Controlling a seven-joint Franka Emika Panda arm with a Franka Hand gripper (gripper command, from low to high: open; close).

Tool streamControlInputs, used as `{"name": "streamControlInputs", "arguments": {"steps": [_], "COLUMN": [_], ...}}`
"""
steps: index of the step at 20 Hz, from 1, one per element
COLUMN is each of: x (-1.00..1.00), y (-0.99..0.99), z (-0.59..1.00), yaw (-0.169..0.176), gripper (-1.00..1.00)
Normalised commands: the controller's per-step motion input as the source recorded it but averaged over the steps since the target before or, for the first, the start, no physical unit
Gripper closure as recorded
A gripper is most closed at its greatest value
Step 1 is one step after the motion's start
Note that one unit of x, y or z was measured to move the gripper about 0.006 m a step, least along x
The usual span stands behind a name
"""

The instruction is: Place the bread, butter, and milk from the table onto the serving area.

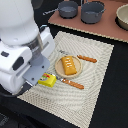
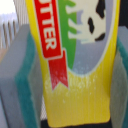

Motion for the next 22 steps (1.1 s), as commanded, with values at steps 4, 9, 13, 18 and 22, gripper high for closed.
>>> {"name": "streamControlInputs", "arguments": {"steps": [4,9,13,18,22], "x": [0.82,0.66,0.51,0.39,0.42], "y": [-0.06,-0.04,-0.06,-0.1,-0.01], "z": [-0.19,-0.21,-0.13,0.01,0.38], "yaw": [-0.055,-0.046,-0.041,-0.034,-0.024], "gripper": [1.0,1.0,1.0,-1.0,-1.0]}}
